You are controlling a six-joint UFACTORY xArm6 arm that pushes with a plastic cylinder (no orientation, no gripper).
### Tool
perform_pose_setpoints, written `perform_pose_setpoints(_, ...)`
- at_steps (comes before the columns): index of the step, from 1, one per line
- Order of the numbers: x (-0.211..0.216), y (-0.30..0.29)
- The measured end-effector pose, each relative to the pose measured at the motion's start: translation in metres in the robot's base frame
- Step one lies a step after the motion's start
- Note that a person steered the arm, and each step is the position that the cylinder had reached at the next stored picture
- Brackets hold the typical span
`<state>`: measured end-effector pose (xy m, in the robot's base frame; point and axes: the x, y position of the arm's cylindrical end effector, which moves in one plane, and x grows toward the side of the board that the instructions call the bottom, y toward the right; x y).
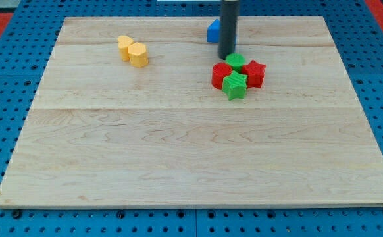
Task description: Push the red star into the green star
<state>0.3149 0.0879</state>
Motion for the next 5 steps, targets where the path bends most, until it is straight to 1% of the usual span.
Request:
perform_pose_setpoints(1,0.0,0.013)
perform_pose_setpoints(2,0.0,0.013)
perform_pose_setpoints(3,0.003,0.032)
perform_pose_setpoints(4,0.008,0.052)
perform_pose_setpoints(5,0.023,0.052)
